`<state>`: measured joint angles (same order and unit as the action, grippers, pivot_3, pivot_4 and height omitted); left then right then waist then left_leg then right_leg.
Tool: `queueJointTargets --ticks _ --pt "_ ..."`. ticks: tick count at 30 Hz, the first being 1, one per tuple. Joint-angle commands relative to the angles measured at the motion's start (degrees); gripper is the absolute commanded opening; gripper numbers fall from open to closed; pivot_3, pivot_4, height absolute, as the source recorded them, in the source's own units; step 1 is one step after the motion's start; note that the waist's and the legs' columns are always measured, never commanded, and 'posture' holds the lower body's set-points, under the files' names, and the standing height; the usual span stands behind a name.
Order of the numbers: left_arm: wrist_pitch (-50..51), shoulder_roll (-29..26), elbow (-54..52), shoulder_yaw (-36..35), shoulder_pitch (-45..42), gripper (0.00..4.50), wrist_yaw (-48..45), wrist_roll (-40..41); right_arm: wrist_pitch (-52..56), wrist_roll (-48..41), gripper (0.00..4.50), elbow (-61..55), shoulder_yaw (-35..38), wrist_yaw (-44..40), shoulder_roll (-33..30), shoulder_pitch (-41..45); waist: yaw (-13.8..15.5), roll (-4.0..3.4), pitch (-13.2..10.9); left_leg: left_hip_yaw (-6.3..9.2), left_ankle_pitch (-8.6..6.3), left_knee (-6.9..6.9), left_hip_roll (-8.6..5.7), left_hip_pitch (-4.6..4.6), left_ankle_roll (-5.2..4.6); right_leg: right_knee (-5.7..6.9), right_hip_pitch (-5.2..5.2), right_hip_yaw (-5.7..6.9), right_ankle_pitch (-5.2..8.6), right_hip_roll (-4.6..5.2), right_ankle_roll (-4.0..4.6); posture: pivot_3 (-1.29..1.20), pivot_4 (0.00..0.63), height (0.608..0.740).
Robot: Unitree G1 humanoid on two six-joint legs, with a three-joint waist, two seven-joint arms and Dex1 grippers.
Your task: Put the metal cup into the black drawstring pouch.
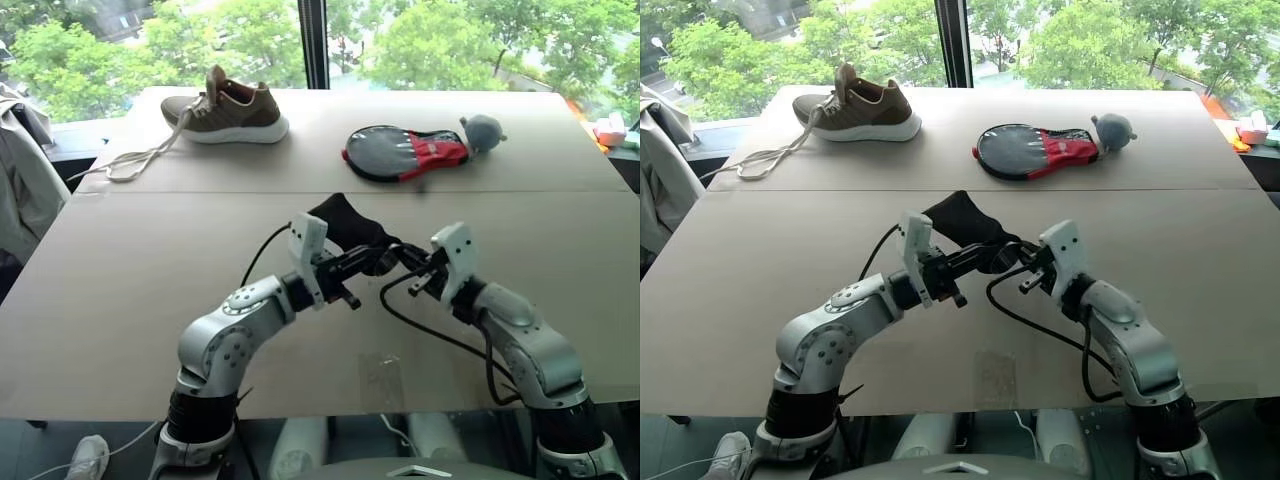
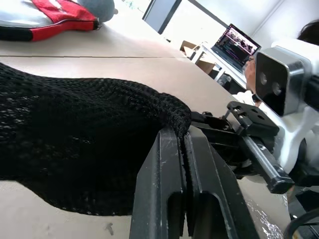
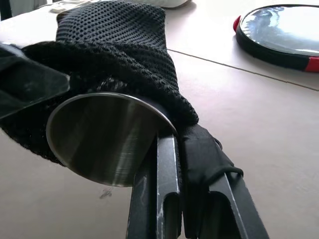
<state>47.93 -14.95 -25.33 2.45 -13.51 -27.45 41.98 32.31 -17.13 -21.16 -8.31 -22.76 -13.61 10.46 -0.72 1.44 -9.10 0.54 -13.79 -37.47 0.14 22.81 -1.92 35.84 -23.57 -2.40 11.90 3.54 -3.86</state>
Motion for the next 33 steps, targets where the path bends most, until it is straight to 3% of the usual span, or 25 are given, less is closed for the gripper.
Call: queueJointTargets --ticks 1,5,12,18,22,27,30,33 --pt "0.1 0.5 -1.7 2.2 -0.9 0.00 -1.0 1.1 -1.4 4.8 0.05 1.1 -1.8 1.5 -1.7 3.2 0.0 -0.01 0.0 -0.01 0.00 0.01 0.00 0.00 0.00 0.00 0.00 0.00 0.00 0.00 0.00 0.00 0.150 0.740" --pt "-0.4 1.5 -1.6 3.0 -1.5 0.00 -0.9 1.0 -0.9 6.0 0.05 3.1 -1.7 3.6 0.0 5.8 0.0 -0.01 0.0 -0.04 0.00 0.01 -0.06 0.06 0.00 -0.03 -0.03 -0.04 0.00 0.04 0.00 0.00 0.150 0.740" --pt "-2.0 0.6 -0.2 3.2 -0.6 0.00 -1.6 -0.9 10.4 -12.7 0.05 0.3 9.9 7.2 14.0 6.9 0.0 -0.02 0.0 0.11 0.00 0.07 0.05 0.05 0.00 0.01 -0.05 -0.01 -0.01 -0.08 0.01 0.00 0.150 0.740" --pt "-3.5 2.1 1.0 1.4 -0.8 0.00 -0.6 -0.2 21.4 -27.1 0.05 -0.9 17.4 12.1 18.6 8.1 -0.1 -0.03 0.0 0.13 0.00 0.06 0.03 0.06 0.00 -0.02 -0.05 -0.04 -0.01 0.06 0.01 0.00 0.150 0.740" --pt "-3.7 2.5 1.0 0.9 -0.7 0.00 -0.3 -0.2 23.0 -28.5 0.05 -1.6 17.3 13.3 17.0 9.2 -0.2 -0.06 0.0 0.16 0.00 0.10 0.04 0.05 0.00 -0.01 -0.08 0.00 -0.01 0.01 0.02 0.00 0.150 0.740" --pt "-3.3 4.9 2.0 -2.7 -2.5 0.00 2.3 2.4 17.6 -20.2 1.72 -2.5 11.1 9.8 8.5 9.4 -0.2 -0.07 0.0 0.04 0.00 0.09 -0.02 0.06 -0.01 -0.03 -0.08 -0.01 -0.01 0.02 0.00 0.00 0.150 0.740" --pt "-2.5 6.9 3.3 -6.3 -4.6 0.00 5.4 5.2 14.1 -14.9 3.04 -3.2 6.4 4.6 0.0 8.6 -0.2 -0.06 0.0 -0.03 0.00 0.07 -0.04 0.10 -0.01 -0.03 -0.08 0.04 0.00 0.01 -0.01 0.00 0.150 0.740" --pt "-2.3 7.6 5.2 -9.2 -6.2 0.00 7.8 6.3 10.4 -11.3 3.04 -5.1 3.2 -2.6 -9.4 7.4 -0.1 -0.08 -0.1 -0.09 0.00 0.07 -0.07 0.12 -0.01 -0.06 -0.08 0.02 0.00 0.02 -0.02 0.00 0.150 0.740"
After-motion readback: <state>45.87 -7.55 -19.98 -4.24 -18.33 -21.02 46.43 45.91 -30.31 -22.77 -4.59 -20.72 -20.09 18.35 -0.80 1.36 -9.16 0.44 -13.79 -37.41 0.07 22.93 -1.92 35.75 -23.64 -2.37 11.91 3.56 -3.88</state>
